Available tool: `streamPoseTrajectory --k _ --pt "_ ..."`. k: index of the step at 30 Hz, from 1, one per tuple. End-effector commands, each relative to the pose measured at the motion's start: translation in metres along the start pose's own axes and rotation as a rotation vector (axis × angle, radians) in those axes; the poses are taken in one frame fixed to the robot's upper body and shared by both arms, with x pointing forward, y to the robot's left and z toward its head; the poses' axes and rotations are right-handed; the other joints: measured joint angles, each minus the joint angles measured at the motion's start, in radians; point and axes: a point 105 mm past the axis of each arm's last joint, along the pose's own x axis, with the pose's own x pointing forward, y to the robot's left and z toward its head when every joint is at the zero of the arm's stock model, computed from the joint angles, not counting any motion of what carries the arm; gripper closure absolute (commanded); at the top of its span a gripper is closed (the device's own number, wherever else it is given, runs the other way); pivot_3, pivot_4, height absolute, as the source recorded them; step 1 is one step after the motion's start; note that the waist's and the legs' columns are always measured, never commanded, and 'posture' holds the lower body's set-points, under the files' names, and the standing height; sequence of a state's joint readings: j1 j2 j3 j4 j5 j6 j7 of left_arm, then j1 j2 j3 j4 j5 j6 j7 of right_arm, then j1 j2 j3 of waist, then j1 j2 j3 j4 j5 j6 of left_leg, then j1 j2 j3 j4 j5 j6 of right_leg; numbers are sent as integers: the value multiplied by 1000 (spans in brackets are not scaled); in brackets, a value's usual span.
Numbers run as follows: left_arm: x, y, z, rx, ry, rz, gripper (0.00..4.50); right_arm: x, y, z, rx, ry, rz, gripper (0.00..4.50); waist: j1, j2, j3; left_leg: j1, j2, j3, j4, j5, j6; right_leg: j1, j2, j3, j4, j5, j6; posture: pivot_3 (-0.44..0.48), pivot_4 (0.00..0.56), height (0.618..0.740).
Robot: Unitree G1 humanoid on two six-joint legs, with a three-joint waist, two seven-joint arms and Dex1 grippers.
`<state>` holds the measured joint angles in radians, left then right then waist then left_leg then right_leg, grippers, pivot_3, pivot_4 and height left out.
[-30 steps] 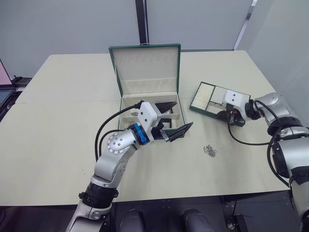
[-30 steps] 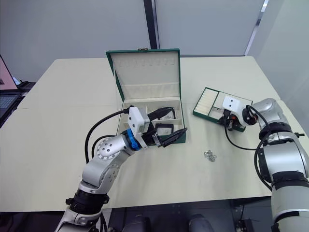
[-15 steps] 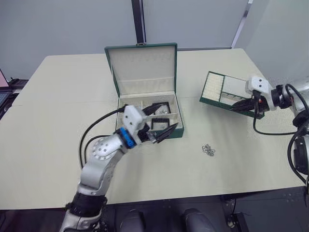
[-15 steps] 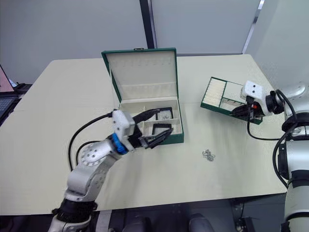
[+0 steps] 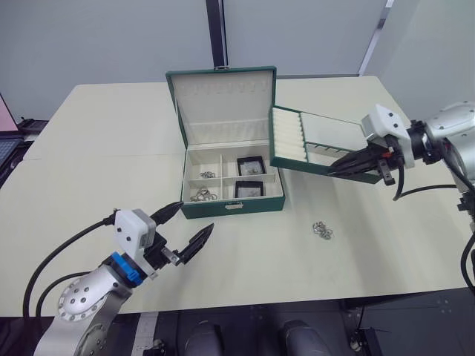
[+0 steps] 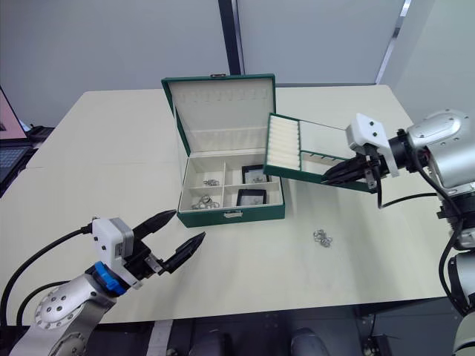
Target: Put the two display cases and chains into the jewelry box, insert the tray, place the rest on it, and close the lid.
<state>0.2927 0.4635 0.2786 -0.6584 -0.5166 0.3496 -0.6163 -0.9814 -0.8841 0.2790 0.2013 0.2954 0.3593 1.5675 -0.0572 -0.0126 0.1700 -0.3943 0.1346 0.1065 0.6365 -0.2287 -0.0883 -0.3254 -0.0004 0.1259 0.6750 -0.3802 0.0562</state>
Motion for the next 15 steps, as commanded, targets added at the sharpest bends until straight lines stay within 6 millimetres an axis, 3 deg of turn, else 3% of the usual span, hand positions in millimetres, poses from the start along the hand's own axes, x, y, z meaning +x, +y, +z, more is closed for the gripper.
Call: streamPoseTrajectory --k 1,11,15 --pt "-7 10 18 8 -91 72 0 19 6 20 -135 11 17 4493 1 -1 0 0 0 0 0 0 0 0 0 0 0 0 0 0 150 740" --pt "-21 14 2 -50 -88 150 0 94 -19 53 -120 92 10 4493 -2 -2 0 -2 0 1 -1 0 0 -5 0 1 2 0 0 0 150 740" --pt "-24 18 -2 -47 -90 178 0 111 -22 66 -108 86 14 4493 -2 -3 -1 -3 0 2 -3 0 0 -8 0 1 2 0 0 0 150 740"
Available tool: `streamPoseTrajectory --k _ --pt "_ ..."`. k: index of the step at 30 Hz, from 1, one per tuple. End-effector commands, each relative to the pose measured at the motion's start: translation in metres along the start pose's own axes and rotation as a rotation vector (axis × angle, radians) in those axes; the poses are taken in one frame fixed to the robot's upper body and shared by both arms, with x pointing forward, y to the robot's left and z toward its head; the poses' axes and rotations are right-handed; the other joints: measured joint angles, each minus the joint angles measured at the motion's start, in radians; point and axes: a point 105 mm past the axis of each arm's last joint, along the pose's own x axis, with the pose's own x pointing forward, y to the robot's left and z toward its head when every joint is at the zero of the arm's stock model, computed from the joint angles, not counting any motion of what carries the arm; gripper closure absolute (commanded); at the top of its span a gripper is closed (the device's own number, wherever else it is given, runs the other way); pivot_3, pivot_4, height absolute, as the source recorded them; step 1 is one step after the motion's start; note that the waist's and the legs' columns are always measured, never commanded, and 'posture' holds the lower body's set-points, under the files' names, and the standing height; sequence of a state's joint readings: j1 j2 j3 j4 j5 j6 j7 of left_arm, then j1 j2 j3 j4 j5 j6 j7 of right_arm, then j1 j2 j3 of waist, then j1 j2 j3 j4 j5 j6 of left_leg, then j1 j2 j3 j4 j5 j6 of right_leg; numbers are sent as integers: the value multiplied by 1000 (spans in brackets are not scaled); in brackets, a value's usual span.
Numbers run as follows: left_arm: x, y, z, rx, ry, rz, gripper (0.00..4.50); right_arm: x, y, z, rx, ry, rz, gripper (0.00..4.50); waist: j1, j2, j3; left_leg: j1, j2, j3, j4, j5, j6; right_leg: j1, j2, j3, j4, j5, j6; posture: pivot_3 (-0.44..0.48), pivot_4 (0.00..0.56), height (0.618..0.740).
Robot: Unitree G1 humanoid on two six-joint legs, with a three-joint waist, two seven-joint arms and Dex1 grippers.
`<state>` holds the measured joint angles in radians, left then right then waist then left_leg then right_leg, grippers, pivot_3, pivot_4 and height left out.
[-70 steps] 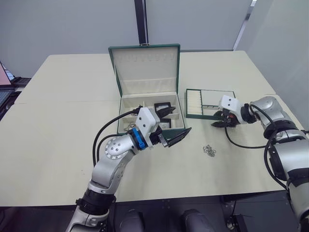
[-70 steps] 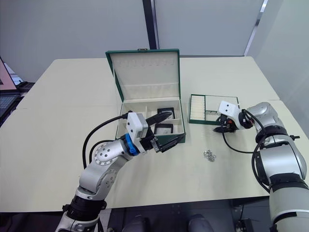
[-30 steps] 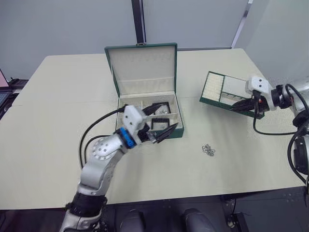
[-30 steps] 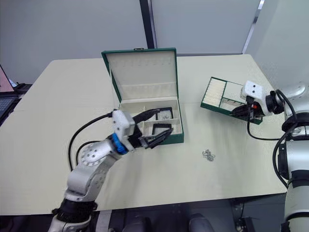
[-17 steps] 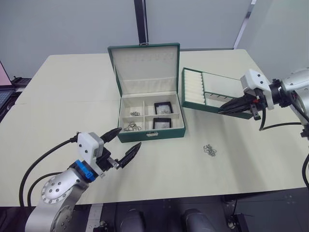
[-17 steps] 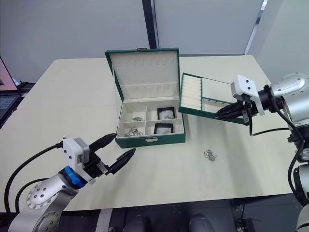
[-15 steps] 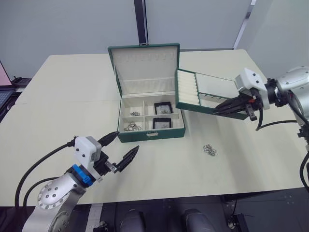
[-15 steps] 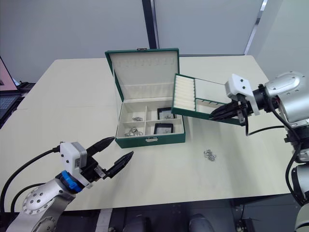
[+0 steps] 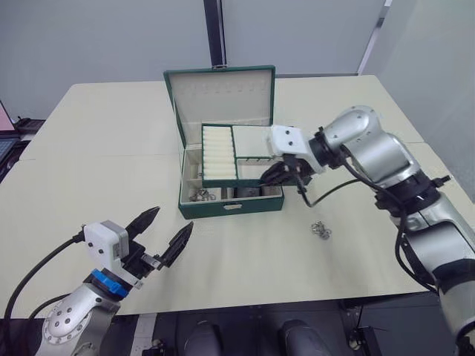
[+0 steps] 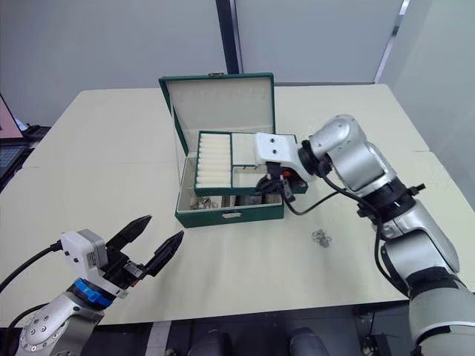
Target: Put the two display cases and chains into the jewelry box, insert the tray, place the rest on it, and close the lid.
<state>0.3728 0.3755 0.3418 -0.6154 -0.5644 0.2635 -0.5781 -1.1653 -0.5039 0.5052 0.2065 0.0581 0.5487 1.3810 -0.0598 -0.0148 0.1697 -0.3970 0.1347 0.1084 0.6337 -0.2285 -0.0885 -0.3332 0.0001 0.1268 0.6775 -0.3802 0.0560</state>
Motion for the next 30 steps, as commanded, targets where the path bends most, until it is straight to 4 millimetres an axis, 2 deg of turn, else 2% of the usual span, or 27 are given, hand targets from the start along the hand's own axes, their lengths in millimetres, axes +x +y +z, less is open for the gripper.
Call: streamPoseTrajectory --k 1,11,24,30 --pt "-3 4 8 39 -40 26 0 5 -8 17 -35 5 -30 4493 1 -2 0 0 0 0 0 0 0 0 0 0 0 0 0 0 150 740" --pt "-3 2 12 36 -71 39 0 36 -15 17 -39 58 -33 4493 0 -4 -1 -1 0 1 0 0 0 -1 0 0 1 0 0 0 150 740" --pt "-4 4 13 79 -70 59 0 48 -8 16 -36 83 -1 4493 0 -5 -1 -1 0 1 -2 0 0 -2 0 0 1 0 0 0 150 740" --pt "2 8 13 84 -71 45 0 51 -1 15 -74 96 -7 4493 0 -5 -1 -1 0 1 -2 0 0 -2 0 0 1 0 0 0 150 740"
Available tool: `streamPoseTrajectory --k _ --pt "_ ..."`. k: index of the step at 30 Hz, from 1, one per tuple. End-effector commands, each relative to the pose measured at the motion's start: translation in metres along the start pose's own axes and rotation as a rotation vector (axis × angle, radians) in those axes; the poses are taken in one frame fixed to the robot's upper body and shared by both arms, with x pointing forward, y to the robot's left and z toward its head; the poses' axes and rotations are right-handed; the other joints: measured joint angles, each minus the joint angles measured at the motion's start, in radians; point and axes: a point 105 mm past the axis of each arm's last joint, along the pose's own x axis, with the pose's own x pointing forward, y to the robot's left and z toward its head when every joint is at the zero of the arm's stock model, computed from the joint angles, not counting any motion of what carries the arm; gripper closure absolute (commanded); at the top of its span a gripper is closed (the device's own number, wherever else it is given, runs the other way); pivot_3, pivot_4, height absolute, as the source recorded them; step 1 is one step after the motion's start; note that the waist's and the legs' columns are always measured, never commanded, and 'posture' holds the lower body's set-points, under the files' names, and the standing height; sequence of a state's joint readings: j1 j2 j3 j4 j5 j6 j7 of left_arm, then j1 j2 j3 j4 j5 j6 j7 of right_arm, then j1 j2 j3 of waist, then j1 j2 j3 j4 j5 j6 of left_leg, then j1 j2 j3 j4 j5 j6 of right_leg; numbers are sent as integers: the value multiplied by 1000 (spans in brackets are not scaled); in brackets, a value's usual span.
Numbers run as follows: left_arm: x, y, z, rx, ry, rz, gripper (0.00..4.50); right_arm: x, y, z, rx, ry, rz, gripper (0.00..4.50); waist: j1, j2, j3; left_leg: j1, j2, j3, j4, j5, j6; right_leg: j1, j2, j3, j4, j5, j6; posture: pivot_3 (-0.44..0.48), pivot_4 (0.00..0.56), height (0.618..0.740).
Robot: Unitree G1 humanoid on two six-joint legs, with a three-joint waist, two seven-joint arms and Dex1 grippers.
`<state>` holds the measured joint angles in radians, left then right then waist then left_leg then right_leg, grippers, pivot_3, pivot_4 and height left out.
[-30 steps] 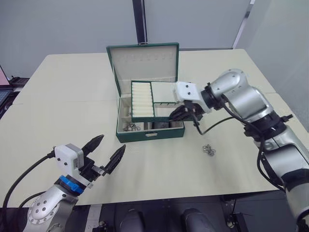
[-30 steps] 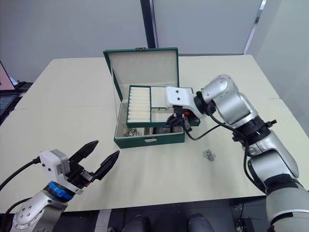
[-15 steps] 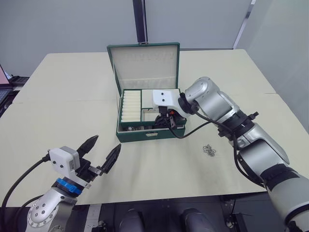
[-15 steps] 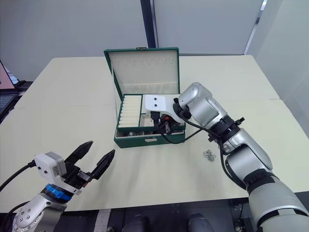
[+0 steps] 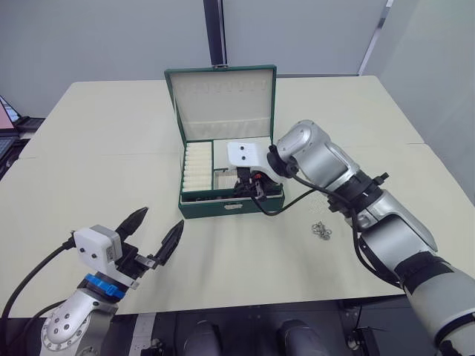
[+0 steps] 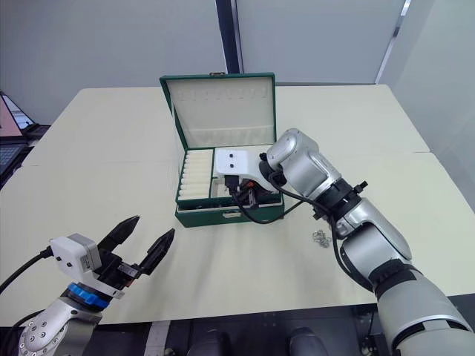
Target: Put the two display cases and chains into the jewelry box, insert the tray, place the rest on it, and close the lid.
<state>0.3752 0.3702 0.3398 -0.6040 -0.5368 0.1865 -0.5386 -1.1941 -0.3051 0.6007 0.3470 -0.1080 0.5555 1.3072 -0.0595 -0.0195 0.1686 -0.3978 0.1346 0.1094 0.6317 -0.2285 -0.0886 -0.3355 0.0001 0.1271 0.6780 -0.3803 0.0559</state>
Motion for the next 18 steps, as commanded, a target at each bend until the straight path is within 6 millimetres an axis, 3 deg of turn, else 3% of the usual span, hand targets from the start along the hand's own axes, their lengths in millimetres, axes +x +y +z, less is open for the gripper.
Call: streamPoseTrajectory --k 1,5,18 --pt "5 3 7 33 -32 -8 0 -5 1 10 -65 -6 -26 4493 0 0 0 0 0 0 0 0 0 0 0 0 0 0 0 0 150 740" --pt "10 -5 6 20 -35 -38 0 -3 2 6 -59 3 -38 4493 0 -1 0 0 0 0 0 0 0 0 0 0 0 0 0 0 150 740" --pt "15 -2 6 28 -36 -44 0 -1 -2 0 -45 21 -45 4493 0 -1 0 0 0 0 -1 0 0 0 0 0 0 0 0 0 150 740"
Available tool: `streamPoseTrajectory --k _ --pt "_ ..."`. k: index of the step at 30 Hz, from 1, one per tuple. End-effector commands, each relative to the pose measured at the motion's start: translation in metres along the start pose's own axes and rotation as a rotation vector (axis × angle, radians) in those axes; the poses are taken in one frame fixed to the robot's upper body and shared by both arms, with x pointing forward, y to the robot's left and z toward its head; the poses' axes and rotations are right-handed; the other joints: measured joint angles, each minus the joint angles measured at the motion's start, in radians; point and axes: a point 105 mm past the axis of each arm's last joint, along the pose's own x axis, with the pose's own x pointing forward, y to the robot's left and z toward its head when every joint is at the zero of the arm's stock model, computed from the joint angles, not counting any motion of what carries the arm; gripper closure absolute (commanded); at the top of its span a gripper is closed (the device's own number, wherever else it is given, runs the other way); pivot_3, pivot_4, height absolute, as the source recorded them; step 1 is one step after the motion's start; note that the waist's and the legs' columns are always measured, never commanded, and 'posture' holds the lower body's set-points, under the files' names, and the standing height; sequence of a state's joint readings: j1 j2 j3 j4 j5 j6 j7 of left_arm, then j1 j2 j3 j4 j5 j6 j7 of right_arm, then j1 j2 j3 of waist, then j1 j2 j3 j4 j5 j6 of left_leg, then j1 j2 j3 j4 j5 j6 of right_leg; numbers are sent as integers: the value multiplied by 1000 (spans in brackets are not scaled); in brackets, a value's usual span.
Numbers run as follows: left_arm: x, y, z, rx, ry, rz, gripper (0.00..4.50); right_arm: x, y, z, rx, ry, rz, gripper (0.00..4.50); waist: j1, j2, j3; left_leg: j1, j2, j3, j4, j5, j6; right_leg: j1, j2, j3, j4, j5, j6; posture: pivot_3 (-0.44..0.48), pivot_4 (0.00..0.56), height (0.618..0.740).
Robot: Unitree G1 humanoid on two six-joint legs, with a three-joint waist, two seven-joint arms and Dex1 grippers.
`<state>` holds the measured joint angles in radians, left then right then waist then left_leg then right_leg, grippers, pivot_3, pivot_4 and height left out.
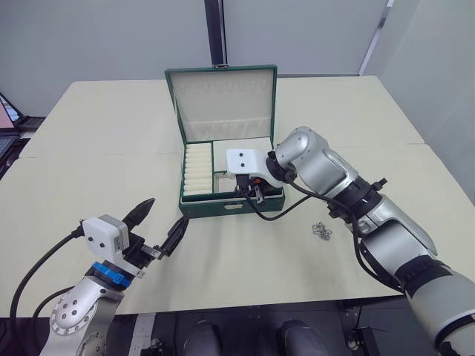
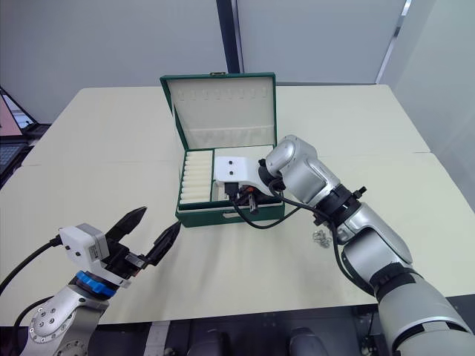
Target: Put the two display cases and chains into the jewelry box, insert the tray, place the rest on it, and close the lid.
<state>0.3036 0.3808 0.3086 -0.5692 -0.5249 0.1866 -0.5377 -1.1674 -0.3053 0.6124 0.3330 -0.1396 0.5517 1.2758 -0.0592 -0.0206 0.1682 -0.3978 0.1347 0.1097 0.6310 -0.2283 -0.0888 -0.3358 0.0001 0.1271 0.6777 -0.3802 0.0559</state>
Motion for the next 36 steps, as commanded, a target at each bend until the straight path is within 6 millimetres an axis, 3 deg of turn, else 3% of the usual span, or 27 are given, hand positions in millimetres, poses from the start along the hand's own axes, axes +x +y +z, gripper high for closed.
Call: streamPoseTrajectory --k 1,22,36 --pt "1 -1 4 22 -12 -13 0 -5 -3 6 -38 -7 -16 4493 0 0 0 0 0 0 0 0 0 0 0 0 0 0 0 0 150 740" --pt "7 -4 0 21 -13 -24 0 -3 -3 5 -18 -3 28 4493 1 0 0 0 0 0 0 0 0 0 0 0 0 0 0 0 150 740" --pt "6 -1 1 29 -8 -12 0 2 -9 16 44 -33 21 4493 -2 0 0 0 0 0 -1 0 0 0 0 0 0 0 0 0 150 740"
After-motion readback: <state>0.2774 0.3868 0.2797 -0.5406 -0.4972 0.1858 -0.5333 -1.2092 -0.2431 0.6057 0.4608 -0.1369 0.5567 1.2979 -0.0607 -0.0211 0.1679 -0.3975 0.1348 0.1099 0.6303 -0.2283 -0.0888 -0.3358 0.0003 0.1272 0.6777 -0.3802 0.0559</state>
